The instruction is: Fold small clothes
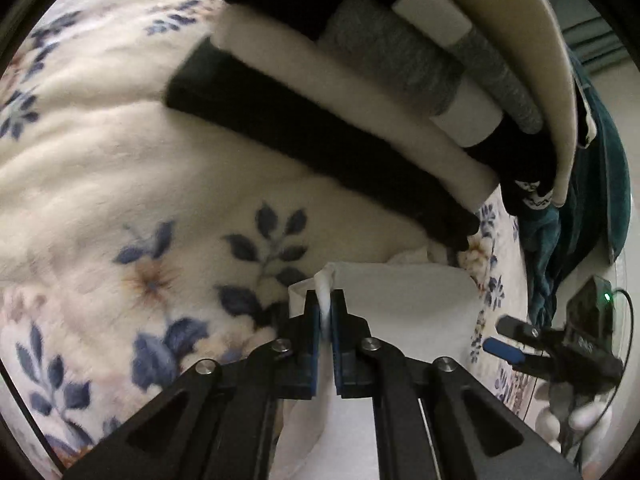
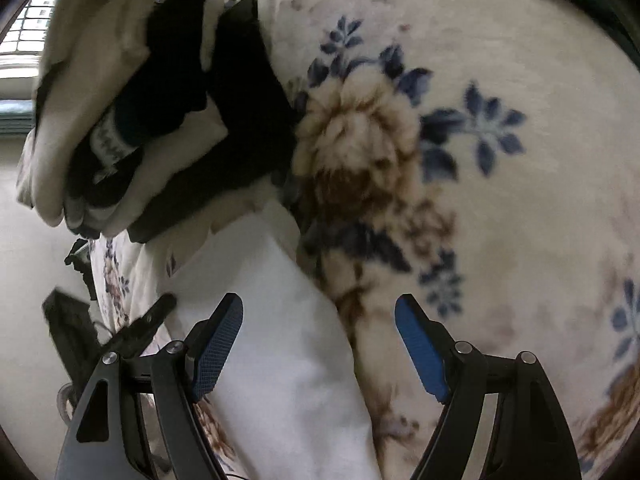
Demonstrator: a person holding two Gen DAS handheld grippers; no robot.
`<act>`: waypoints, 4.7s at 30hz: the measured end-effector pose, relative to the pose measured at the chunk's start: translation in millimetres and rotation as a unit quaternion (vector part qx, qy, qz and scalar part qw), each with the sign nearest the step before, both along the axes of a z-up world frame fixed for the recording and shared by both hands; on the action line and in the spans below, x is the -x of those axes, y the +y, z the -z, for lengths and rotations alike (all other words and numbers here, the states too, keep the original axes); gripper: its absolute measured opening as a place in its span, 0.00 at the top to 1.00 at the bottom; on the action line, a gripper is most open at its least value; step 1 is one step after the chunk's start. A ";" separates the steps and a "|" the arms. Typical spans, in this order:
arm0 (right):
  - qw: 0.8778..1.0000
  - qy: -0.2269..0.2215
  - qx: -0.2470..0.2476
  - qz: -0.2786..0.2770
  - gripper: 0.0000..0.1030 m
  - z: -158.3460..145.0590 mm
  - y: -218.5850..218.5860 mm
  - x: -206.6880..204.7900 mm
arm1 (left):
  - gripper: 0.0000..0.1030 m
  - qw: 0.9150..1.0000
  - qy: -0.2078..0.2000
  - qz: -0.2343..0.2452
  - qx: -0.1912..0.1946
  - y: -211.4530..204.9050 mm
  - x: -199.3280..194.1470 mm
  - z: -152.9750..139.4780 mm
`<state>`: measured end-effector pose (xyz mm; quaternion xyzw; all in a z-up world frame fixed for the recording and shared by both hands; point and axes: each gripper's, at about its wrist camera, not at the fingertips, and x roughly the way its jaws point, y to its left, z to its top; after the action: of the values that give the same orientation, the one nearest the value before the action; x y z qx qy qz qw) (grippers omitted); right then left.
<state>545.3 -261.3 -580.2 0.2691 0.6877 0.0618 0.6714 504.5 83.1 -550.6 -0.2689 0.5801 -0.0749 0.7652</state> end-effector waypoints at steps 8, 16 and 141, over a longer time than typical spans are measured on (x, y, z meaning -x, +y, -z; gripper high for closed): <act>0.999 0.011 -0.008 -0.040 0.22 21.4 27.1 -25.5 | 0.75 0.995 0.055 -0.040 0.078 28.0 -9.8 31.8; 0.997 0.030 -0.013 -0.076 0.22 44.3 43.3 -42.9 | 0.38 0.991 0.067 -0.015 0.113 18.7 -21.9 52.7; 0.970 0.045 -0.204 0.123 0.96 -54.3 14.9 395.3 | 0.93 0.971 0.069 -0.022 0.228 24.4 246.1 -39.4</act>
<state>150.0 -246.5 -526.0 0.4856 0.6514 0.1054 0.5733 258.4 107.5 -511.2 -0.4531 0.5932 -0.1696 0.6435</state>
